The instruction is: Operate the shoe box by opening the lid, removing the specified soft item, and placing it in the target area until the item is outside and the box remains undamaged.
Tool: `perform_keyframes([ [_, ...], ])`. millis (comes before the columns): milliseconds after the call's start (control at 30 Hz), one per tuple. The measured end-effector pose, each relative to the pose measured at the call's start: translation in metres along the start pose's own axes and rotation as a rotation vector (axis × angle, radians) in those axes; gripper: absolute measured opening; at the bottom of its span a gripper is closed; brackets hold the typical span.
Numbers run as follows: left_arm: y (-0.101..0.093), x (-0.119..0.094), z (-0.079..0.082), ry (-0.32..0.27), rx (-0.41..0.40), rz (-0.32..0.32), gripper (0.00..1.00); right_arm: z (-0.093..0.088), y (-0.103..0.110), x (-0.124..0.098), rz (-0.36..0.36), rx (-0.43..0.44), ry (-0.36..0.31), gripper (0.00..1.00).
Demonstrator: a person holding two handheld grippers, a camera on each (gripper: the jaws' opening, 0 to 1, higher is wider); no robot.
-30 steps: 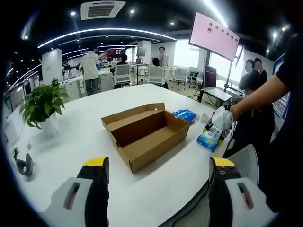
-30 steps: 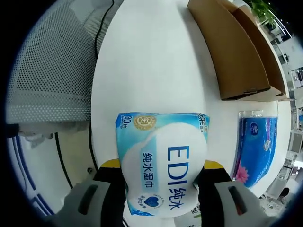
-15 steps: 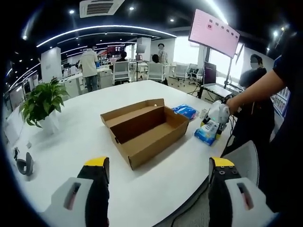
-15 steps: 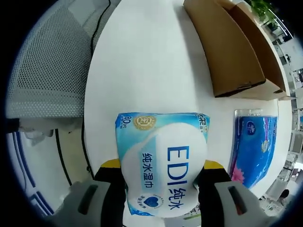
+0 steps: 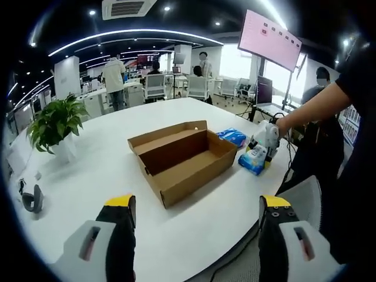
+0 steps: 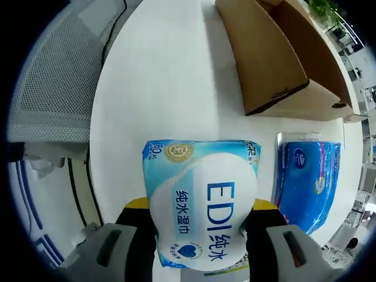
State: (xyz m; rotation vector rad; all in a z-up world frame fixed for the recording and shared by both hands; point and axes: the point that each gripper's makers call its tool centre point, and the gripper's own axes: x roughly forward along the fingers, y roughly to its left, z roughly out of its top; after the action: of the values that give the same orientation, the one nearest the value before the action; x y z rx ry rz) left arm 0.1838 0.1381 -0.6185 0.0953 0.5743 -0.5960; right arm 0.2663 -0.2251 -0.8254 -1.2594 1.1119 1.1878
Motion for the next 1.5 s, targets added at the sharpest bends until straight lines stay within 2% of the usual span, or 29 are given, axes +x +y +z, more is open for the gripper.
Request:
perform_keyframes([
  [100, -0.004, 0.002, 0.0, -0.014, -0.031, 0.002, 0.87, 0.0, -0.003, 0.001, 0.0, -0.004, 0.002, 0.59],
  [333, -0.014, 0.004, -0.006, -0.005, -0.031, -0.021, 0.84, 0.0, -0.014, 0.002, 0.0, -0.001, 0.004, 0.59],
  [767, -0.012, 0.007, -0.012, 0.035, -0.022, -0.029, 0.83, 0.003, -0.031, 0.003, -0.001, -0.022, -0.002, 0.59],
  [867, -0.014, 0.008, -0.008, 0.02, -0.011, -0.043, 0.82, 0.003, -0.034, 0.003, -0.003, -0.013, 0.0, 0.59],
  [967, -0.019, 0.008, 0.001, -0.02, -0.035, -0.074, 0.83, 0.003, -0.034, 0.003, -0.002, -0.013, -0.001, 0.59],
  [1500, -0.017, 0.019, 0.008, -0.012, -0.019, -0.088, 0.83, 0.002, -0.036, 0.003, -0.008, -0.008, 0.003, 0.58],
])
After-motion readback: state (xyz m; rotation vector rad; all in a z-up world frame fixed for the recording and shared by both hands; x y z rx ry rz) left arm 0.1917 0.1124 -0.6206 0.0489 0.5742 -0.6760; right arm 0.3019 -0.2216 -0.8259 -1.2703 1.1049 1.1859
